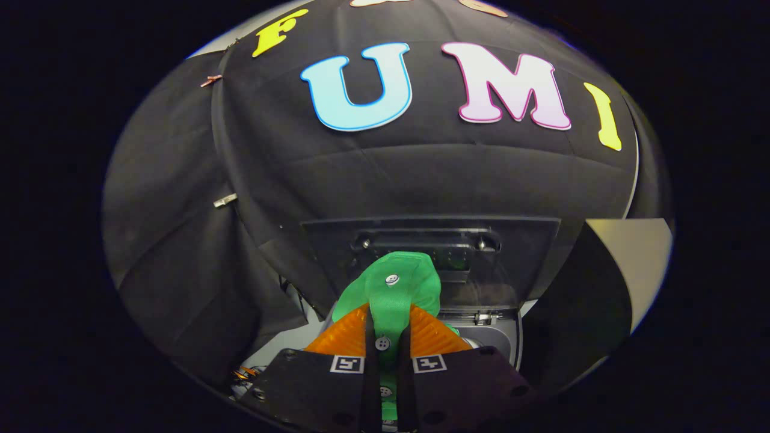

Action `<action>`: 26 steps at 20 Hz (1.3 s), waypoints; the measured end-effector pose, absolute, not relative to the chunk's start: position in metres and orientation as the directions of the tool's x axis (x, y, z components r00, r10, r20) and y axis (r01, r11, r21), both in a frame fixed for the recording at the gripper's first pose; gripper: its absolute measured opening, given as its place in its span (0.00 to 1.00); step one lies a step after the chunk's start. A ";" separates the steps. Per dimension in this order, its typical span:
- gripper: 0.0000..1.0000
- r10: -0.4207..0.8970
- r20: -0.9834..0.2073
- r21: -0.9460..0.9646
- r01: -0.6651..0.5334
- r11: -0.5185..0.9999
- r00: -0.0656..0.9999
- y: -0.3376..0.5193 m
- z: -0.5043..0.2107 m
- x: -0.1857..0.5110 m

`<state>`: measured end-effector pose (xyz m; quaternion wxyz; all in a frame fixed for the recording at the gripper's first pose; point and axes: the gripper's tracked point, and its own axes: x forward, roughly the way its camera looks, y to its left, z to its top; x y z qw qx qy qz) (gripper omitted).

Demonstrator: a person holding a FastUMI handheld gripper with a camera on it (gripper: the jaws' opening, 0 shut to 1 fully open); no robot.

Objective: Put the clothes into the washing machine and then close the washing machine lid.

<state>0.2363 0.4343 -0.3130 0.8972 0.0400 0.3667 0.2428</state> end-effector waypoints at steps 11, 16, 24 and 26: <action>0.54 0.381 -0.751 0.209 -0.354 0.912 0.539 0.415 -0.451 0.227; 1.00 0.385 -0.732 0.167 -0.401 0.901 0.561 0.412 -0.430 0.220; 1.00 0.423 -0.537 0.111 -0.436 0.893 0.730 0.396 -0.325 0.239; 0.99 0.437 -0.479 0.147 -0.421 0.895 0.761 0.397 -0.294 0.248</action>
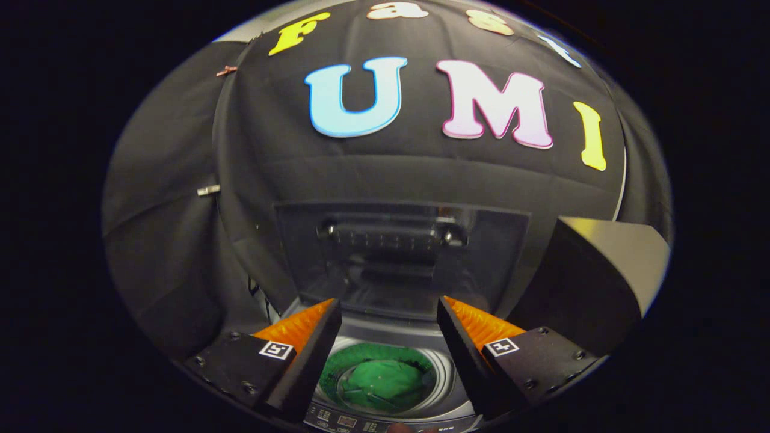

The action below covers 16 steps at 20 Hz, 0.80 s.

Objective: Put the clothes into the washing machine and then close the washing machine lid.

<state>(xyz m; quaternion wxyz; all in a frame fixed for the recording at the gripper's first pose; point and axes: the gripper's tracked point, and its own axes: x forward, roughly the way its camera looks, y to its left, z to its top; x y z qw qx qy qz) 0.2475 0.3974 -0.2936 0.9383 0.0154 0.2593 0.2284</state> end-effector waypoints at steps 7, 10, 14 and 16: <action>1.00 0.427 -0.381 0.152 -0.401 0.904 0.820 0.404 -0.231 0.306; 0.99 0.404 -0.396 0.134 -0.384 0.914 0.824 0.412 -0.226 0.329; 1.00 0.364 -0.429 0.100 -0.357 0.929 0.827 0.422 -0.240 0.362; 0.99 0.346 -0.474 0.101 -0.341 0.935 0.809 0.425 -0.256 0.374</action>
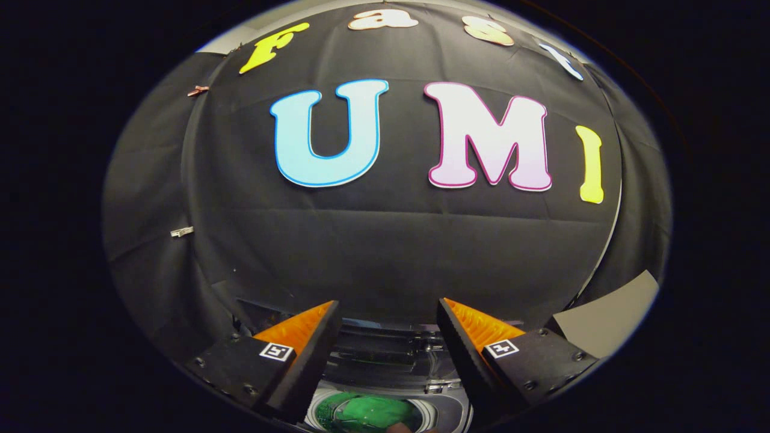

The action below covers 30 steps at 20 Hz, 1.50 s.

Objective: Put the clothes into the washing machine and then close the washing machine lid.

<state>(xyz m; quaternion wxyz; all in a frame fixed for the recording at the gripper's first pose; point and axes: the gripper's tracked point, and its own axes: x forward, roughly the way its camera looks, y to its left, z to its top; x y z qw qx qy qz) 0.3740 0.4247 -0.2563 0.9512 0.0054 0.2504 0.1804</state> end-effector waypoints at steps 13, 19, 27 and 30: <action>1.00 0.327 -0.560 0.139 -0.303 0.943 0.761 0.434 -0.294 0.399; 1.00 0.355 -0.516 0.135 -0.336 0.932 0.780 0.428 -0.288 0.371; 1.00 0.377 -0.454 0.134 -0.356 0.925 0.807 0.417 -0.281 0.327; 1.00 0.382 -0.436 0.135 -0.361 0.923 0.815 0.412 -0.282 0.312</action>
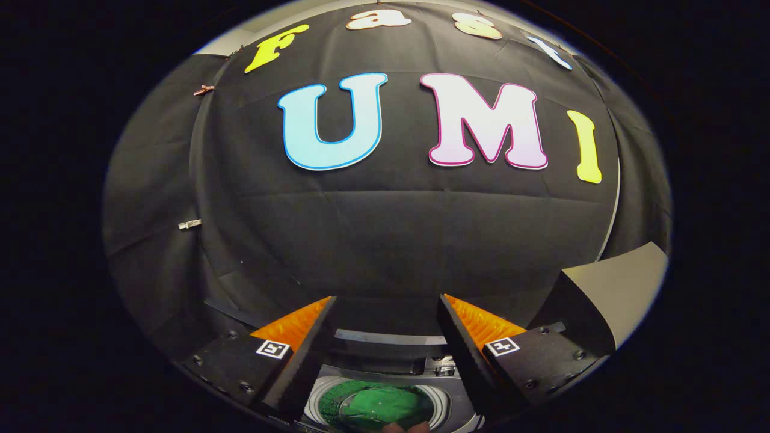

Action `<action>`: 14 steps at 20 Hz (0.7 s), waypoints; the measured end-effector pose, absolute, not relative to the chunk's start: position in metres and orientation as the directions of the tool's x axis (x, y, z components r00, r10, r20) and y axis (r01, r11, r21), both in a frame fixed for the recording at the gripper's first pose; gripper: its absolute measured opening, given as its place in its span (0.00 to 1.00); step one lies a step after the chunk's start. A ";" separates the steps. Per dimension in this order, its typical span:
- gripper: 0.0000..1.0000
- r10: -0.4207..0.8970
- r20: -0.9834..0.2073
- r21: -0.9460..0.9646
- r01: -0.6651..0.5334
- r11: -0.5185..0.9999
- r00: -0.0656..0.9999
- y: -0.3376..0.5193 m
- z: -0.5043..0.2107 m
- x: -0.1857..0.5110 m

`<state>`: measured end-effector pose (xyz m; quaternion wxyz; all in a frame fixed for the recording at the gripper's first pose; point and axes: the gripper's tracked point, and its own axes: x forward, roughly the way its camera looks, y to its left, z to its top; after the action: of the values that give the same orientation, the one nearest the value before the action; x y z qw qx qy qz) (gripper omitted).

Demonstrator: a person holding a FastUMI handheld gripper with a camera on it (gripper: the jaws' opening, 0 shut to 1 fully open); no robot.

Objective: Put the clothes into the washing machine and then close the washing machine lid.

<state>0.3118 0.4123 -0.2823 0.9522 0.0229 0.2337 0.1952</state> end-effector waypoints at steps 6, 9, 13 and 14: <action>1.00 0.395 -0.465 0.156 -0.366 0.918 0.793 0.407 -0.289 0.284; 1.00 0.422 -0.493 0.171 -0.390 0.905 0.761 0.404 -0.300 0.259; 0.99 0.433 -0.565 0.182 -0.406 0.896 0.702 0.392 -0.331 0.220; 0.99 0.442 -0.560 0.187 -0.413 0.891 0.701 0.391 -0.334 0.214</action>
<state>0.2141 0.3907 -0.3337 0.9218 0.0235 0.3097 0.2319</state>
